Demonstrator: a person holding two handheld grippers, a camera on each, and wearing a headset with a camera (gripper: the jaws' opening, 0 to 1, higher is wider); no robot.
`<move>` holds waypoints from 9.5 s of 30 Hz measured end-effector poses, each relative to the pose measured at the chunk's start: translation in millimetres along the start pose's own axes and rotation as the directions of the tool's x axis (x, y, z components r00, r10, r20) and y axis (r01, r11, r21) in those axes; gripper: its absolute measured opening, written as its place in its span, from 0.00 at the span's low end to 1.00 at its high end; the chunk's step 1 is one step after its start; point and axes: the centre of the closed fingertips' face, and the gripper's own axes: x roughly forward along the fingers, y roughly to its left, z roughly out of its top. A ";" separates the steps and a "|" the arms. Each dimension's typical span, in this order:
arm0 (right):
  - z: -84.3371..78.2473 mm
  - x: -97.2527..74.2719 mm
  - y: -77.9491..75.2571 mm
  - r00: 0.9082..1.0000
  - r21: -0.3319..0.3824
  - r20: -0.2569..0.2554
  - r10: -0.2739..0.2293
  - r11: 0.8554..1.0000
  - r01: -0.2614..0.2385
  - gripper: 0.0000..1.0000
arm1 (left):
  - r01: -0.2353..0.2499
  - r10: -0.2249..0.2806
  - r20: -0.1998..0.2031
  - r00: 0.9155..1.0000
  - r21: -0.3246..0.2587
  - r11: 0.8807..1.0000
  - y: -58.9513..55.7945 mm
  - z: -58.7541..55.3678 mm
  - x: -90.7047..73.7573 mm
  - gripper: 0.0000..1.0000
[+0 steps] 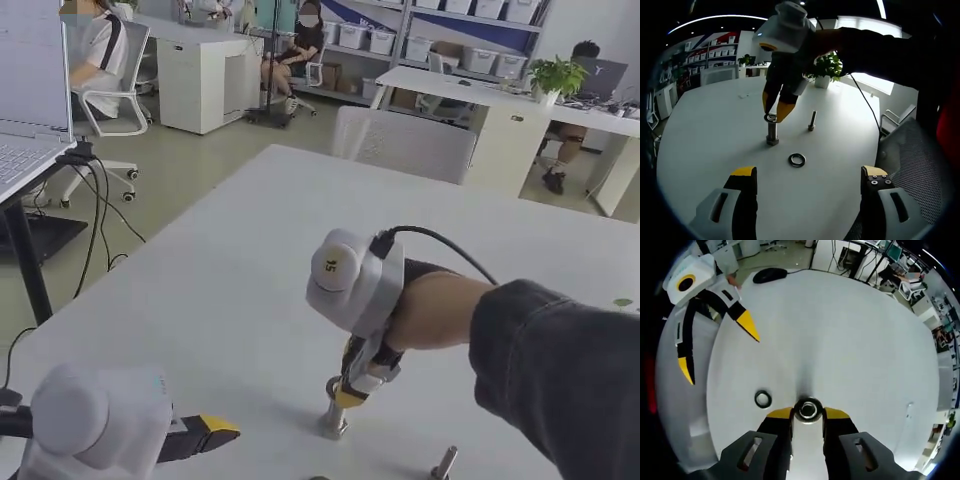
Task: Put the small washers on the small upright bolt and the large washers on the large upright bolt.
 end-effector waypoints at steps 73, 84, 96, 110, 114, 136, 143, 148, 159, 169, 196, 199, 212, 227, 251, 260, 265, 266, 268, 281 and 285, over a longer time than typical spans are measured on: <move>-19.8 29.2 0.4 0.997 0.081 0.072 0.019 0.996 -0.025 0.39 | 0.004 -0.005 -0.025 1.000 -0.007 1.000 2.8 -3.3 6.1 0.85; -29.5 10.4 0.3 0.995 0.117 0.095 -0.010 0.993 -0.001 0.45 | 0.014 -0.014 -0.024 1.000 0.010 1.000 0.5 1.5 8.3 0.85; -40.7 -14.4 8.2 0.988 0.151 0.139 -0.067 0.987 0.046 0.45 | 0.029 -0.028 -0.022 0.999 0.031 0.999 -5.4 8.3 11.4 0.85; -41.9 -29.9 38.5 0.980 0.160 0.177 -0.094 0.985 0.065 0.45 | 0.052 -0.050 -0.031 0.998 0.057 0.997 -13.7 10.4 13.1 0.85; -41.7 -29.5 47.6 0.980 0.161 0.178 -0.090 0.985 0.061 0.45 | 0.055 -0.054 -0.029 0.998 0.061 0.997 -15.3 12.0 12.0 0.85; -25.6 -0.2 89.4 0.981 0.154 0.193 -0.006 0.988 -0.024 0.43 | 0.044 -0.043 -0.015 0.999 0.081 0.996 -21.6 18.8 4.2 0.85; -21.4 11.7 91.3 0.983 0.147 0.184 0.014 0.988 -0.042 0.42 | 0.031 -0.030 -0.012 0.999 0.077 0.997 -20.1 16.7 -0.3 0.85; -18.7 22.3 90.7 0.983 0.144 0.184 0.023 0.988 -0.050 0.42 | 0.028 -0.027 -0.009 1.000 0.073 0.997 -19.7 16.7 -1.4 0.85; -18.1 39.8 88.3 0.984 0.148 0.176 0.030 0.987 -0.057 0.40 | 0.023 -0.023 -0.007 1.000 0.068 0.997 -18.9 15.2 -1.9 0.85; -15.0 52.1 85.9 0.985 0.136 0.169 0.028 0.989 -0.051 0.37 | 0.019 -0.019 -0.003 1.000 0.061 0.998 -16.6 12.9 -1.8 0.85; -13.6 54.7 83.4 0.988 0.105 0.154 0.030 0.993 -0.046 0.25 | 0.014 -0.014 0.002 1.000 0.051 0.999 -13.6 10.3 -1.5 0.85; -14.0 55.1 83.2 0.987 0.108 0.155 0.031 0.993 -0.048 0.25 | 0.014 -0.014 0.003 1.000 0.049 0.999 -13.4 10.2 -1.3 0.85; -15.7 53.7 83.2 0.988 0.119 0.149 0.032 0.992 -0.050 0.24 | 0.017 -0.017 -0.002 1.000 0.049 0.999 -14.2 10.5 -1.2 0.84; -24.9 46.7 84.7 0.991 0.130 0.132 0.031 0.990 -0.049 0.23 | 0.024 -0.024 -0.005 1.000 0.057 0.998 -15.9 11.3 -0.5 0.84; -27.3 12.3 79.7 0.989 0.126 0.150 -0.019 0.992 0.000 0.23 | 0.021 -0.022 0.000 1.000 0.059 0.998 -14.8 13.6 0.9 0.85; -34.9 -5.6 78.4 0.988 0.123 0.145 -0.045 0.992 0.027 0.23 | 0.029 -0.029 -0.003 1.000 0.065 0.997 -16.8 15.2 3.6 0.85; -40.5 -14.2 74.3 0.987 0.139 0.147 -0.061 0.989 0.041 0.23 | 0.034 -0.034 -0.003 0.999 0.068 0.997 -18.2 16.0 5.5 0.85; -41.2 -15.9 73.6 0.987 0.142 0.148 -0.062 0.989 0.041 0.23 | 0.035 -0.035 -0.003 0.999 0.069 0.997 -18.6 16.2 5.8 0.85; -42.5 -20.6 72.0 0.986 0.148 0.150 -0.070 0.988 0.048 0.23 | 0.037 -0.037 -0.003 0.999 0.070 0.997 -19.2 16.6 6.2 0.85; -51.8 -45.3 52.8 0.984 0.142 0.130 -0.123 0.984 0.105 0.23 | 0.043 -0.043 -0.004 0.999 0.076 0.996 -21.0 18.0 8.1 0.85; -50.8 -55.1 42.3 0.981 0.135 0.130 -0.146 0.983 0.128 0.23 | 0.044 -0.044 -0.005 0.999 0.074 0.996 -21.1 17.5 8.2 0.85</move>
